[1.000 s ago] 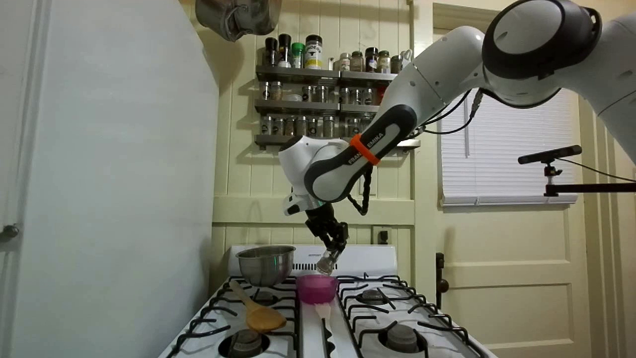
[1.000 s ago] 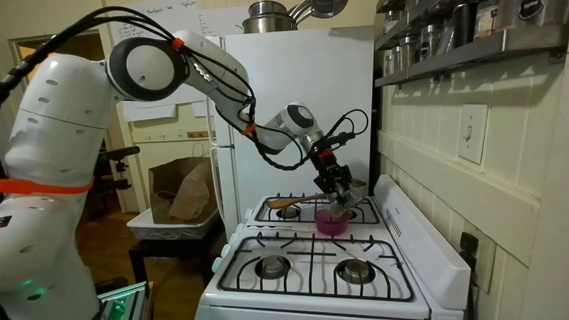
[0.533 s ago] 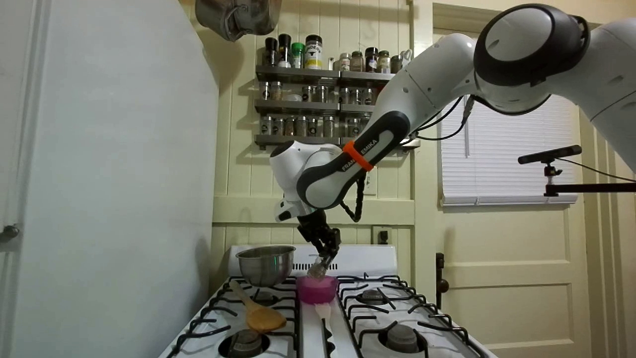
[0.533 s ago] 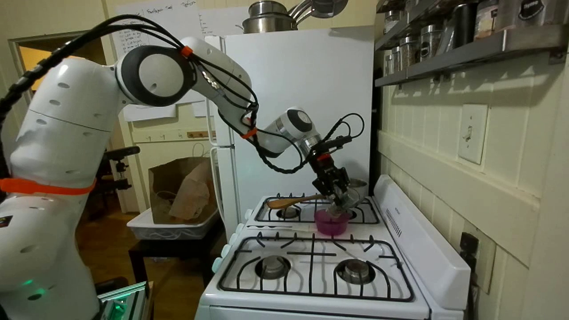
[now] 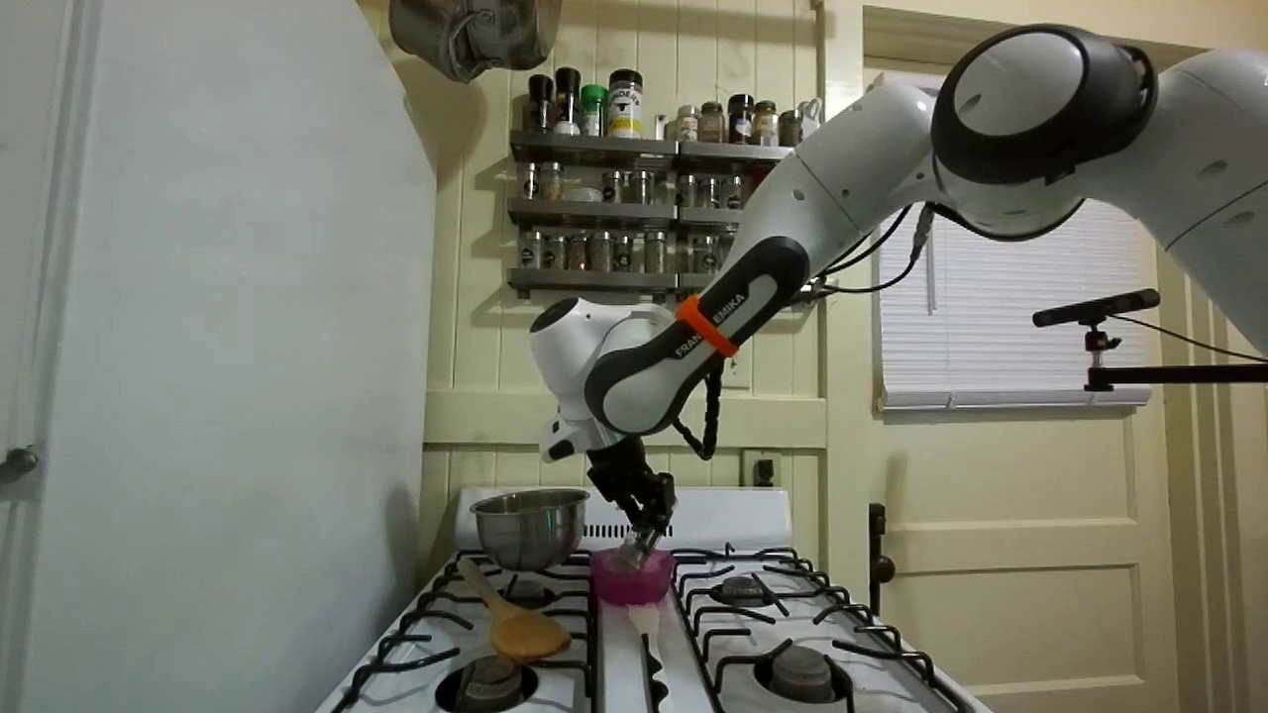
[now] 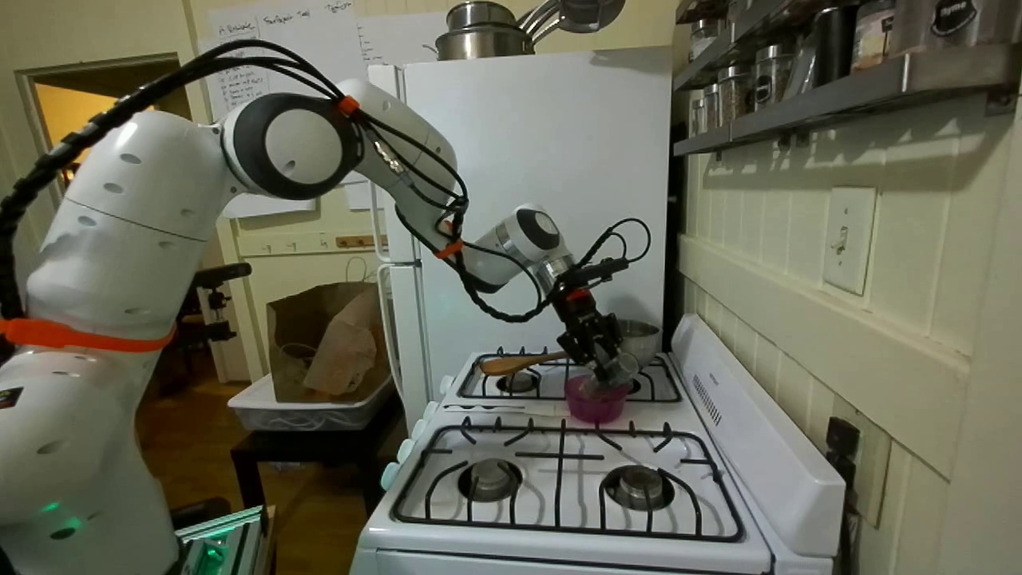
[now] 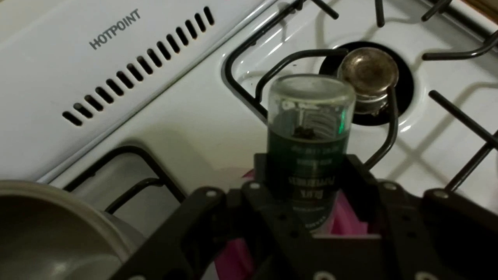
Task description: Put one glass jar from the topmost shelf in the purple bowl.
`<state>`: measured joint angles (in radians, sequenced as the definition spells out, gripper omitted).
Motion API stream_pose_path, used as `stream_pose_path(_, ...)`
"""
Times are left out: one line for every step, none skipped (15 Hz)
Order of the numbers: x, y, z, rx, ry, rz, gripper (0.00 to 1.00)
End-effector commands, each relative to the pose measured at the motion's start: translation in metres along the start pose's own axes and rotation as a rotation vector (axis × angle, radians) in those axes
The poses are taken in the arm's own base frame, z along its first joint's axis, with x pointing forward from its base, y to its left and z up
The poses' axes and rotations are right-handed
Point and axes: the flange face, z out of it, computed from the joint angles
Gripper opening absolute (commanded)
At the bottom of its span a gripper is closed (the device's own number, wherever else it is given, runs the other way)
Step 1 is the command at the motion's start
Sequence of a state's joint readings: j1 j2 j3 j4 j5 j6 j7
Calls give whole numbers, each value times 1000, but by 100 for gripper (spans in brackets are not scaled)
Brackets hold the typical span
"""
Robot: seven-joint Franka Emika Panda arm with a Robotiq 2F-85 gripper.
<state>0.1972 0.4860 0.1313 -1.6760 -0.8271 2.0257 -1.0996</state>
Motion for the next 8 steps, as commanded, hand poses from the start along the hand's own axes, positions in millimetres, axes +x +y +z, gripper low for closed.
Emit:
stream_pose_path(12, 0, 3, 28, -1, -2, 25)
stream_pose_path(15, -1, 6, 36, 3, -9, 25)
stream_pose_path(17, -1, 8, 40, 4, -14, 25)
stream_pose_path(18, -1, 8, 41, 5, -15, 25)
stream_pose_path(18, -1, 8, 43, 6, -14, 25)
stream_pose_path(18, -1, 9, 45, 7, -14, 25)
stream_pose_path(18, -2, 9, 47, 8, -14, 25)
stream_pose_path(18, -2, 10, 51, 13, -14, 25)
